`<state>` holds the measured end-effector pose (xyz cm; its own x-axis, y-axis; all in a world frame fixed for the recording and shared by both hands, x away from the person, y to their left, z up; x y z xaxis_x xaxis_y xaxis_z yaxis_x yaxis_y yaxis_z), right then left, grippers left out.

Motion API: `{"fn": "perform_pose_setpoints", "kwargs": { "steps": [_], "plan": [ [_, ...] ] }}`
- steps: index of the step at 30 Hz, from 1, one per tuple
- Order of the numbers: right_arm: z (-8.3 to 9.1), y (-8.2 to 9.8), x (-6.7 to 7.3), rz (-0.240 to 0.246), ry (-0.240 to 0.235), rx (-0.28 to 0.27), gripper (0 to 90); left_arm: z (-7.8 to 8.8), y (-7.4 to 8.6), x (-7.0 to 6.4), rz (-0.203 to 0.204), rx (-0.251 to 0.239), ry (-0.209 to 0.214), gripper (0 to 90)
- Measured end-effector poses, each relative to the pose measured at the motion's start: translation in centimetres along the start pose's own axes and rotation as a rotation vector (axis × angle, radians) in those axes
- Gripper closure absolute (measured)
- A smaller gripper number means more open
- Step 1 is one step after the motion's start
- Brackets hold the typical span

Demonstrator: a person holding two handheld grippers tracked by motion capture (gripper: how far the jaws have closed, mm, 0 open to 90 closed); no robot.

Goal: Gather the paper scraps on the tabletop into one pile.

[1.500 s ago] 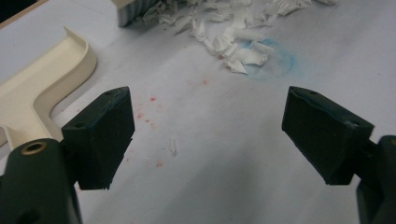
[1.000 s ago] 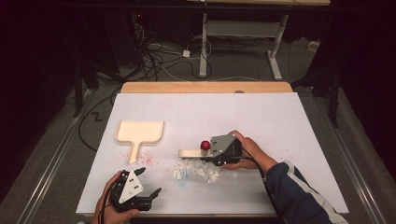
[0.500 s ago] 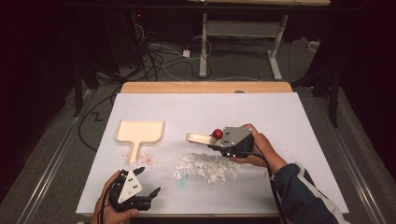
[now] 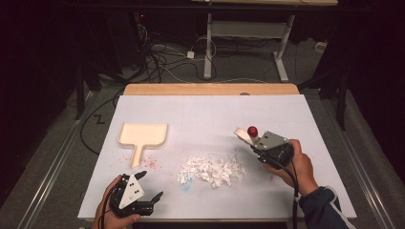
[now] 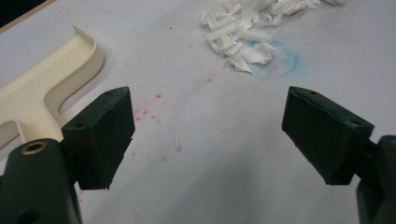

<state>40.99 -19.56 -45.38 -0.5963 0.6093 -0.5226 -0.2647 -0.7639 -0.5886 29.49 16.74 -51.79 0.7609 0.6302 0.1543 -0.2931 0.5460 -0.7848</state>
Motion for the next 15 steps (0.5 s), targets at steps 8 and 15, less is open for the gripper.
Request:
{"fn": "perform_pose_setpoints", "kwargs": {
  "steps": [8,15],
  "plan": [
    [0.1,3.0,0.2,-0.141,0.025,0.104,67.9,-0.1,-0.3,0.0,-0.01,-0.003,0.002,16.2],
    [-1.5,0.6,3.8,-0.137,0.037,0.105,67.8,-0.1,-0.6,-0.2,-0.023,-0.013,0.008,16.2]
  ]
}}
Point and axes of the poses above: each handheld gripper's, and its own axes: z roughly backward along the jaws, y roughly out of its underside, x roughly to its left, the point moved 8 cm from there along -z, roughly forward along the jaws, and after that the axes turned 5 degrees about y, right-handed, at the moved point
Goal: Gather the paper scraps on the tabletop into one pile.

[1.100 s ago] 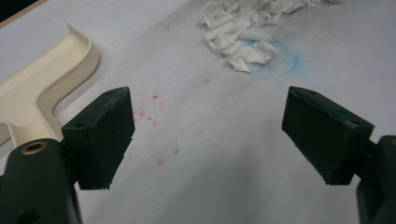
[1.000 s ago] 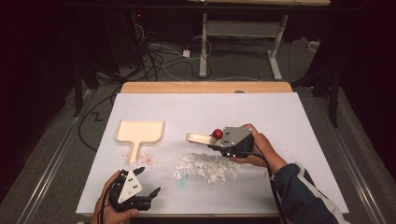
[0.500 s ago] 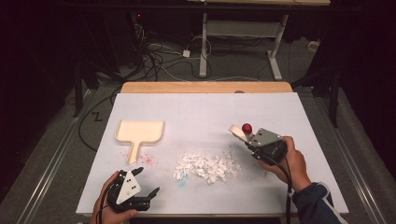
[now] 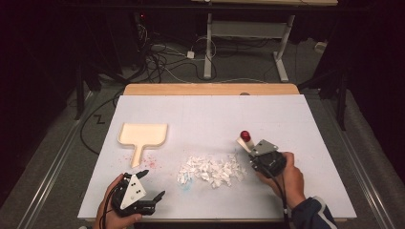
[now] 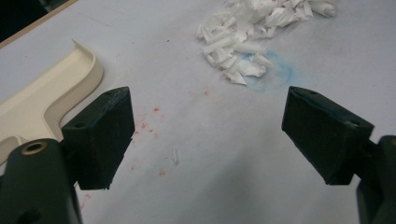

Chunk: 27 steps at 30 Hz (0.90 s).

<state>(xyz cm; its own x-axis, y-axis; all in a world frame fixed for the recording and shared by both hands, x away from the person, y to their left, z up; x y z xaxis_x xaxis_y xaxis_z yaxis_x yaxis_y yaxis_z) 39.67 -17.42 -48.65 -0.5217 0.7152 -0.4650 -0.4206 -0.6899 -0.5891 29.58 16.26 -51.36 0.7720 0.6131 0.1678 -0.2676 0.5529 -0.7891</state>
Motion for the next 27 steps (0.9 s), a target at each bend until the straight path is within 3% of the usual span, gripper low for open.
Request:
{"fn": "perform_pose_setpoints", "kwargs": {
  "steps": [7,10,14,21,25,27],
  "plan": [
    [0.9,-3.3,4.6,0.042,-0.094,-0.062,67.8,-0.1,0.1,0.1,0.012,-0.003,0.009,16.2],
    [1.3,-4.5,5.9,0.024,-0.158,-0.096,67.9,-0.1,0.1,0.1,0.009,-0.003,0.009,16.2],
    [1.8,-5.3,6.0,0.025,-0.16,-0.134,67.9,0.0,0.2,0.1,0.013,-0.005,0.008,16.2],
    [5.3,-6.1,3.7,-0.041,-0.149,-0.253,67.9,0.2,0.2,0.3,0.013,-0.004,-0.005,16.2],
    [7.2,-6.9,3.9,-0.117,-0.264,-0.32,67.9,0.6,0.1,0.6,0.022,-0.018,-0.023,16.2],
    [7.8,-7.3,5.1,-0.105,-0.321,-0.326,67.9,0.9,0.1,0.9,0.032,-0.031,-0.031,16.2]
  ]
}}
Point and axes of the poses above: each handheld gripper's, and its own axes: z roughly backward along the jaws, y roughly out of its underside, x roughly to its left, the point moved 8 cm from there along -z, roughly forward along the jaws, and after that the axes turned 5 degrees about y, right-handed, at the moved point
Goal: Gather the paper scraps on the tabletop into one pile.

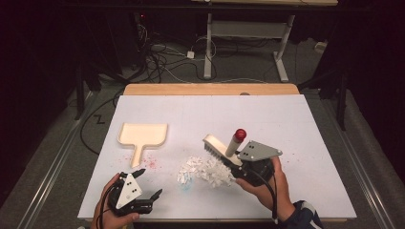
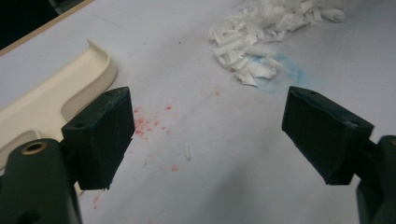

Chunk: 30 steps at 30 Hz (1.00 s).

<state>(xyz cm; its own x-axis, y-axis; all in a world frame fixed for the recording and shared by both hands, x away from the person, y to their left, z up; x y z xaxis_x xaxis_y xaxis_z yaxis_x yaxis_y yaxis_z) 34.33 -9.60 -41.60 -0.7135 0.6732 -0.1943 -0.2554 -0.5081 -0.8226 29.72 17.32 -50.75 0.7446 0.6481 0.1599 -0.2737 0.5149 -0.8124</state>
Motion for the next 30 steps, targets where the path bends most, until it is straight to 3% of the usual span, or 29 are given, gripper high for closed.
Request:
{"fn": "perform_pose_setpoints", "kwargs": {
  "steps": [8,14,17,19,21,27,30],
  "plan": [
    [-3.5,-1.0,6.4,-0.059,-0.212,0.015,68.0,1.4,-0.1,1.5,0.045,-0.058,-0.081,16.2],
    [-7.0,-0.8,9.7,-0.089,-0.285,0.064,68.0,2.5,0.4,2.4,0.103,-0.096,-0.111,16.9],
    [-8.7,0.1,9.8,-0.114,-0.276,0.104,68.0,2.4,0.4,2.2,0.1,-0.091,-0.103,17.0],
    [-8.8,0.3,9.1,-0.106,-0.225,0.108,67.9,2.2,0.4,2.0,0.089,-0.084,-0.095,17.0],
    [-8.8,0.6,8.3,-0.116,-0.208,0.12,67.9,2.0,0.4,1.9,0.085,-0.077,-0.088,17.0],
    [-7.7,2.2,6.4,-0.154,-0.137,0.109,67.8,1.6,0.4,1.5,0.079,-0.058,-0.074,17.0],
    [-6.3,2.9,5.6,-0.149,-0.094,0.097,67.9,1.2,0.3,1.1,0.065,-0.046,-0.063,17.0]
  ]
}}
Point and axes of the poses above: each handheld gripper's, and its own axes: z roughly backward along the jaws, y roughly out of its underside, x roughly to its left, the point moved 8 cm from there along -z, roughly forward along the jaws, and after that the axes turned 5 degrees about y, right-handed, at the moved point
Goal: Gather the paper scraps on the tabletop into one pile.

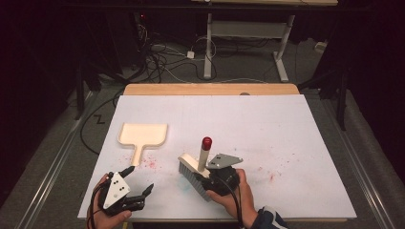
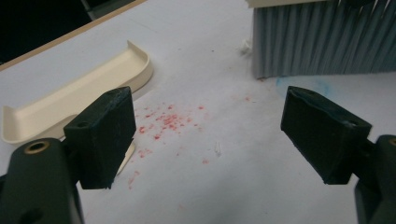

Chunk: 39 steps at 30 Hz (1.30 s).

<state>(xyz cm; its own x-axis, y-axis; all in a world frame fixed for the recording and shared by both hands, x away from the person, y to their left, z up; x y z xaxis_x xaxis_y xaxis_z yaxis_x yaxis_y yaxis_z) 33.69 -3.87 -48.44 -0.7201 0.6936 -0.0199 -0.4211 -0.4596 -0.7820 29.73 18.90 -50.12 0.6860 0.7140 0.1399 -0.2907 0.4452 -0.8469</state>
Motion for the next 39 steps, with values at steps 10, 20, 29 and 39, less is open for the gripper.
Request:
{"fn": "perform_pose_setpoints", "kwargs": {
  "steps": [10,20,29,39],
  "plan": [
    [4.8,-0.7,-1.3,0.011,-0.015,-0.098,68.0,-0.6,-0.2,-0.5,-0.053,0.021,0.003,17.0],
    [6.1,-4.5,-3.9,0.136,0.037,-0.176,67.9,-0.9,0.0,-0.5,-0.06,0.032,0.013,16.9],
    [-1.6,-7.8,-8.5,0.41,0.077,-0.097,67.9,-1.3,0.2,-0.5,-0.063,0.052,0.026,16.8],
    [-7.6,-6.0,-5.3,0.595,-0.131,0.009,68.0,-1.3,0.7,-0.5,-0.058,0.068,0.039,16.7]
  ]
}}
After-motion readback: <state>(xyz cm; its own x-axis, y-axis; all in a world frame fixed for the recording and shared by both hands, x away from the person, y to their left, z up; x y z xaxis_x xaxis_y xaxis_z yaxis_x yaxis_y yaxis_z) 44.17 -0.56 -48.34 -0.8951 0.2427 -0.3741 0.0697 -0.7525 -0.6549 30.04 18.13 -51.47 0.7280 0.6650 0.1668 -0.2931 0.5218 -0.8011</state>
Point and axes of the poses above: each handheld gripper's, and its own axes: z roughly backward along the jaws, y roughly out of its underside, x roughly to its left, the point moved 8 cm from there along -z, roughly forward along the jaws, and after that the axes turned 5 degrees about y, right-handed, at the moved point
